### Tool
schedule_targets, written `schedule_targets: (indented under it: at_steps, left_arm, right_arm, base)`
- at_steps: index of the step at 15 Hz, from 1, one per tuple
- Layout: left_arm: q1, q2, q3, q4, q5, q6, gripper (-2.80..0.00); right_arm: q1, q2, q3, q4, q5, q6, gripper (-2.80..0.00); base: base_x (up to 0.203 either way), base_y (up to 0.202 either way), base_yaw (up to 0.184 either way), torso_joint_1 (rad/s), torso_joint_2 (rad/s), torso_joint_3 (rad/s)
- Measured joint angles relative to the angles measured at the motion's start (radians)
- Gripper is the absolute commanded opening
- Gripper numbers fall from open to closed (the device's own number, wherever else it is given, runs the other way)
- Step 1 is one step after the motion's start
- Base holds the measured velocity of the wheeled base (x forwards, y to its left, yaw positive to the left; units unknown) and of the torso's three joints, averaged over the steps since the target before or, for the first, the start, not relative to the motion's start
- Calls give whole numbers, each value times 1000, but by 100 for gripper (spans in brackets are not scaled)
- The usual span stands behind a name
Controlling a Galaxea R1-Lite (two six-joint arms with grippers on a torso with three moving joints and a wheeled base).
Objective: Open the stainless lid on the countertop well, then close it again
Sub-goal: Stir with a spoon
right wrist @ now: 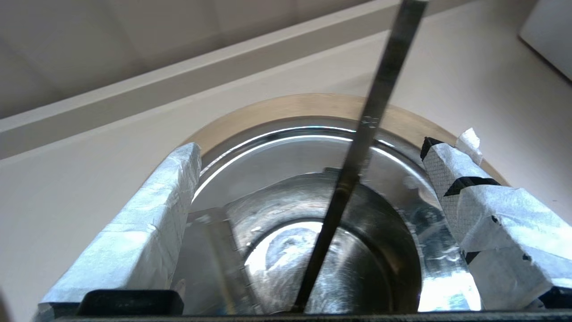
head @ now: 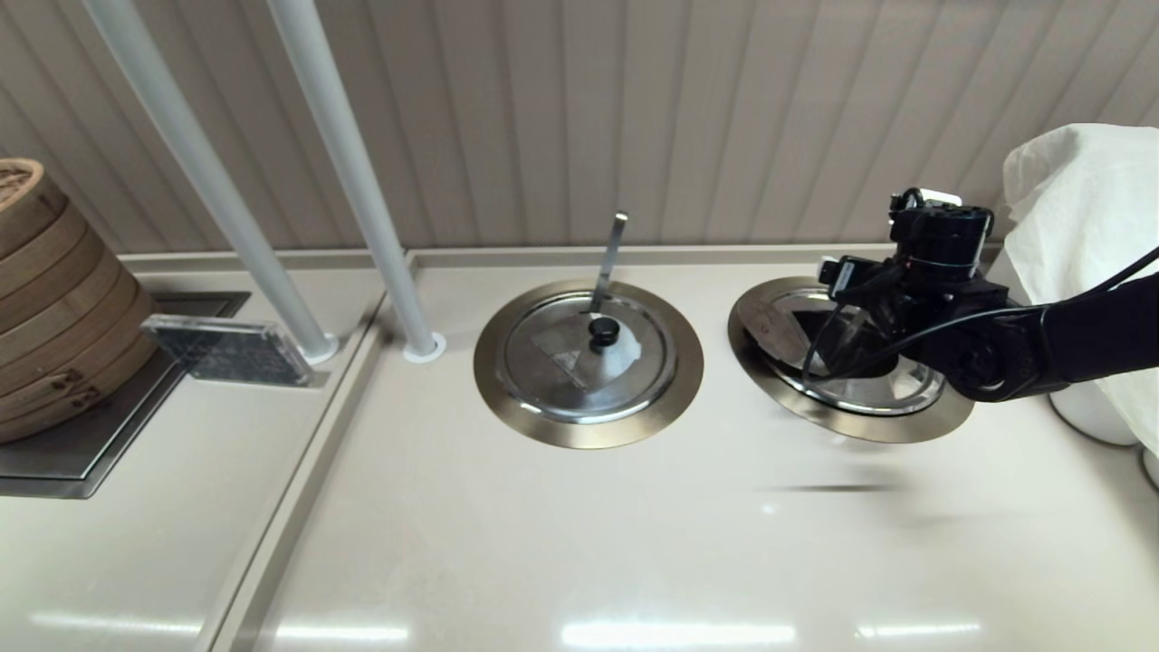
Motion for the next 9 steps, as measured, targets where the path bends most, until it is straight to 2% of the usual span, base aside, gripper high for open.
schedule_targets:
  at_steps: [3,6,9]
  left_arm:
    - [1,0,0,0,0,0,-280]
    - [0,0,0,0,0,0,-280]
    - [0,0,0,0,0,0,-280]
  right_arm:
    - [-36,29,-75,100,6,21,0]
    - [-40,76,-134,128,8,23,0]
    - [-43,154,-261,165,11,17,0]
  base:
    - [0,0,0,0,0,0]
    - [0,0,0,0,0,0]
    - [0,0,0,0,0,0]
